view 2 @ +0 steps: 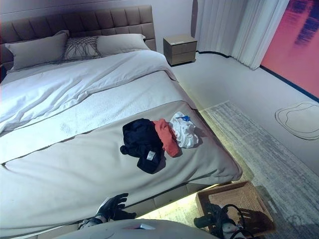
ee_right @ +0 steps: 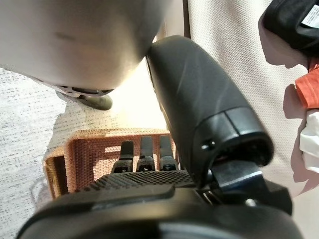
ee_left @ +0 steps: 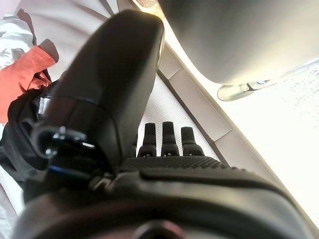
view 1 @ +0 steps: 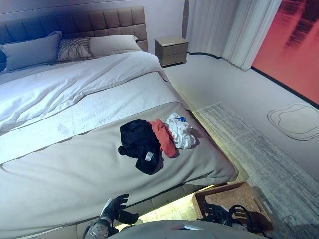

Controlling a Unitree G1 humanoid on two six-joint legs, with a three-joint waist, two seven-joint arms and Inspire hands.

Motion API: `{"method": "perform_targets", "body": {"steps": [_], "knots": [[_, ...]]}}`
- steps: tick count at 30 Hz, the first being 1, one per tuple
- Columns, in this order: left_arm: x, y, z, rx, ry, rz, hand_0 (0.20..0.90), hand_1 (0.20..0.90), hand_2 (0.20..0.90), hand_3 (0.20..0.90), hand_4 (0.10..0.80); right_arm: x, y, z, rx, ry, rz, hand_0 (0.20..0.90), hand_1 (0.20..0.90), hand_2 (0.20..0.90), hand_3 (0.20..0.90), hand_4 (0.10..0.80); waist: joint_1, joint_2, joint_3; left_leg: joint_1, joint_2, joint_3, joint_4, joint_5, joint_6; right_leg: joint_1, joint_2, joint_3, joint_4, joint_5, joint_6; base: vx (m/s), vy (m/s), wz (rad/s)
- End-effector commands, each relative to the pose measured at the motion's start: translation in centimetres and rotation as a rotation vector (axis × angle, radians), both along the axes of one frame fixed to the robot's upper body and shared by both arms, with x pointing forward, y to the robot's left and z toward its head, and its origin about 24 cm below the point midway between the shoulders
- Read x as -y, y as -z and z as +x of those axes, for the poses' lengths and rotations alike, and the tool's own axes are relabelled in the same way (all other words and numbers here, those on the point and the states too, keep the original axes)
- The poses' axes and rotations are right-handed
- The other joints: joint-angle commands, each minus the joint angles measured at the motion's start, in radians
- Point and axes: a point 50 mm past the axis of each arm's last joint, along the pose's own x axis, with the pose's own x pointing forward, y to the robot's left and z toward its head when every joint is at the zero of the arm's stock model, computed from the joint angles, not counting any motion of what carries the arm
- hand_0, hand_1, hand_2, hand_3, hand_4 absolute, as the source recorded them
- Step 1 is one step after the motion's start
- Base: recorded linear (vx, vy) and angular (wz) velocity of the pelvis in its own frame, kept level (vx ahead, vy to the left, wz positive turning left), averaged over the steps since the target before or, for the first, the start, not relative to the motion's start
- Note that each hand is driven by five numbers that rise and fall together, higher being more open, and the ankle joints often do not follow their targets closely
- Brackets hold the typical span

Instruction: Pick up the clothes from the bed and place them into the basket

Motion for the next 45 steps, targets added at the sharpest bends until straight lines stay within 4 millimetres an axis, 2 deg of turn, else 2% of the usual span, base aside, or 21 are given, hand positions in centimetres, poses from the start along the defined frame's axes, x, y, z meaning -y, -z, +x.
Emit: {"method": "perform_targets", "body": {"steps": [1, 5, 7, 11, 14, 15, 17, 19, 20, 21, 22, 24, 25, 28, 35, 38, 41, 42, 45], "knots": [[0.7, -1.1, 4.1, 0.12, 0.044, -0.003, 0.9, 0.9, 0.9, 0.9, 0.8, -1.4, -1.5, 5.2, 0.227, -0.12, -0.074, 0.9, 0.9, 0.9, 0.9, 0.8, 0.019, -0.042, 0.042, 0.101, -0.063, 0.064, 0.007, -0.153, 0.015, 0.0, -0.022, 0.066, 0.023, -0.021, 0.026, 0.0, 0.0, 0.0], [0.3, -1.3, 4.6, 0.133, 0.019, 0.005, 0.9, 0.9, 0.9, 0.9, 0.8, -1.5, -4.5, 10.6, 0.454, -0.198, -0.163, 0.9, 0.9, 0.9, 0.9, 0.8, 0.028, -0.052, 0.053, 0.105, -0.059, 0.108, 0.024, -0.152, 0.012, 0.004, -0.026, 0.049, 0.021, -0.016, 0.023, 0.002, 0.01, 0.01], [0.4, -1.6, 5.3, 0.154, 0.04, 0.003, 0.9, 0.9, 0.9, 0.9, 0.8, -2.2, -7.5, 14.3, 0.635, -0.268, -0.222, 0.9, 0.9, 0.9, 0.9, 0.8, 0.036, -0.06, 0.065, 0.081, -0.061, 0.12, 0.055, -0.157, 0.012, -0.005, -0.034, 0.034, 0.028, -0.015, 0.021, -0.03, 0.056, 0.08], [0.3, -1.9, 6.1, 0.161, 0.067, 0.019, 0.9, 0.9, 0.9, 0.9, 0.8, -3.6, -13.5, 20.1, 0.924, -0.373, -0.322, 0.9, 0.9, 0.9, 0.9, 0.8, 0.06, -0.065, 0.083, 0.06, -0.077, 0.087, 0.043, -0.156, 0.027, -0.045, -0.041, 0.039, 0.074, -0.026, 0.022, -0.048, 0.112, 0.16], [-0.5, -2.1, 6.0, 0.156, 0.068, 0.028, 0.9, 0.9, 0.9, 0.9, 0.8, -4.3, -17.4, 22.5, 1.078, -0.419, -0.377, 0.9, 0.9, 0.9, 0.9, 0.8, 0.061, -0.06, 0.101, 0.059, -0.078, 0.089, 0.053, -0.162, 0.044, -0.101, -0.043, 0.034, 0.245, -0.064, 0.027, 0.018, 0.082, 0.16], [-1.1, -2.2, 5.9, 0.154, 0.072, 0.04, 0.9, 0.9, 0.9, 0.9, 0.8, -4.3, -19.1, 23.3, 1.134, -0.431, -0.405, 0.9, 0.9, 0.9, 0.9, 0.8, 0.061, -0.061, 0.114, 0.049, -0.081, 0.08, 0.071, -0.162, 0.047, -0.148, -0.045, 0.042, 0.316, -0.05, 0.039, -0.004, 0.003, 0.11], [-2.1, -2.6, 6.3, 0.16, 0.084, 0.069, 0.9, 0.9, 0.9, 0.9, 0.8, -4.6, -21.7, 24.6, 1.212, -0.434, -0.447, 0.9, 0.9, 0.9, 0.9, 0.8, 0.057, -0.069, 0.139, 0.019, -0.084, 0.054, 0.114, -0.173, 0.049, -0.223, -0.05, 0.086, 0.309, -0.001, 0.056, -0.036, -0.101, 0.17], [-2.5, -3.0, 7.0, 0.172, 0.083, 0.086, 0.9, 0.9, 0.9, 0.9, 0.8, -5.2, -22.8, 25.3, 1.259, -0.45, -0.477, 0.9, 0.9, 0.9, 0.9, 0.8, 0.053, -0.073, 0.157, 0.002, -0.082, 0.036, 0.139, -0.186, 0.048, -0.273, -0.062, 0.112, 0.304, 0.04, 0.068, -0.079, -0.134, 0.33], [-2.7, -3.5, 8.0, 0.196, 0.079, 0.091, 0.9, 0.9, 0.9, 0.9, 0.8, -5.8, -24.7, 26.5, 1.302, -0.466, -0.5, 0.9, 0.9, 0.9, 0.9, 0.8, 0.055, -0.067, 0.178, -0.013, -0.073, 0.037, 0.151, -0.188, 0.049, -0.291, -0.053, 0.117, 0.315, 0.013, 0.056, -0.116, -0.12, 0.6], [-2.5, -4.0, 9.3, 0.23, 0.055, 0.078, 0.9, 0.9, 0.9, 0.9, 0.8, -6.8, -27.5, 28.1, 1.353, -0.51, -0.549, 0.9, 0.9, 0.9, 0.9, 0.8, 0.066, -0.066, 0.195, -0.054, -0.073, 0.043, 0.189, -0.189, 0.045, -0.279, -0.046, 0.11, 0.281, -0.013, 0.035, -0.148, -0.121, 0.74], [-2.2, -4.3, 10.0, 0.261, 0.032, 0.06, 0.9, 0.9, 0.9, 0.9, 0.8, -7.3, -29.1, 28.9, 1.382, -0.528, -0.57, 0.9, 0.9, 0.9, 0.9, 0.8, 0.074, -0.068, 0.202, -0.084, -0.074, 0.056, 0.216, -0.189, 0.042, -0.273, -0.048, 0.096, 0.272, -0.022, 0.028, -0.136, -0.093, 0.77], [-1.1, -5.0, 11.7, 0.315, 0.052, 0.029, 0.9, 0.9, 0.9, 0.9, 0.8, -7.8, -31.7, 29.8, 1.423, -0.574, -0.643, 0.9, 0.9, 0.9, 0.9, 0.8, 0.09, -0.073, 0.222, -0.144, -0.077, 0.059, 0.264, -0.189, 0.036, -0.274, -0.049, 0.072, 0.272, -0.039, 0.013, -0.136, -0.055, 0.72], [0.0, -5.5, 12.6, 0.353, 0.082, 0.014, 0.9, 0.9, 0.9, 0.9, 0.8, -7.9, -33.4, 30.6, 1.444, -0.591, -0.691, 0.9, 0.9, 0.9, 0.9, 0.8, 0.11, -0.075, 0.24, -0.192, -0.086, 0.043, 0.299, -0.19, 0.031, -0.292, -0.049, 0.061, 0.286, -0.05, 0.004, -0.158, -0.042, 0.36], [1.0, -6.3, 13.7, 0.413, 0.102, -0.025, 0.9, 0.9, 0.9, 0.9, 0.8, -7.5, -35.8, 31.4, 1.456, -0.605, -0.786, 0.9, 0.9, 0.9, 0.9, 0.8, 0.139, -0.07, 0.271, -0.272, -0.094, 0.016, 0.359, -0.193, 0.024, -0.353, -0.06, 0.031, 0.344, -0.077, -0.013, -0.109, 0.01, 0.25], [2.0, -7.5, 14.5, 0.511, 0.104, -0.135, 0.9, 0.9, 0.9, 0.9, 0.8, -6.6, -39.4, 32.8, 1.396, -0.627, -0.984, 0.9, 0.9, 0.9, 0.9, 0.8, 0.206, -0.027, 0.345, -0.421, -0.123, -0.04, 0.515, -0.224, 0.024, -0.492, -0.098, -0.027, 0.535, -0.144, -0.047, -0.012, 0.067, 0.37], [2.3, -8.2, 14.8, 0.554, 0.061, -0.216, 0.9, 0.9, 0.9, 0.9, 0.8, -6.0, -40.0, 33.3, 1.327, -0.628, -1.067, 0.9, 0.9, 0.9, 0.9, 0.8, 0.228, -0.01, 0.364, -0.472, -0.139, -0.052, 0.571, -0.234, 0.026, -0.537, -0.113, -0.042, 0.602, -0.166, -0.057, 0.011, 0.085, 0.26], [3.0, -10.0, 15.7, 0.665, 0.029, -0.337, 0.9, 0.9, 0.9, 0.9, 0.8, -4.2, -40.7, 33.5, 1.221, -0.602, -1.182, 0.9, 0.9, 0.9, 0.9, 0.8, 0.253, 0.01, 0.396, -0.53, -0.153, -0.05, 0.662, -0.284, 0.028, -0.591, -0.136, -0.054, 0.71, -0.217, -0.058, 0.057, 0.06, 0.25], [3.5, -11.7, 16.3, 0.74, 0.043, -0.401, 0.9, 0.9, 0.9, 0.9, 0.8, -2.7, -41.2, 33.5, 1.159, -0.577, -1.243, 0.9, 0.9, 0.9, 0.9, 0.8, 0.268, 0.023, 0.415, -0.572, -0.166, -0.052, 0.707, -0.297, 0.033, -0.63, -0.15, -0.064, 0.761, -0.23, -0.061, -0.011, 0.043, 0.2], [3.6, -14.7, 17.0, 0.857, 0.091, -0.5, 0.9, 0.9, 0.9, 0.9, 0.8, -0.2, -42.1, 33.3, 1.04, -0.535, -1.333, 0.9, 0.9, 0.9, 0.9, 0.8, 0.287, 0.046, 0.448, -0.645, -0.182, -0.053, 0.778, -0.315, 0.043, -0.702, -0.168, -0.073, 0.84, -0.246, -0.062, -0.026, 0.029, 0.2]]}}
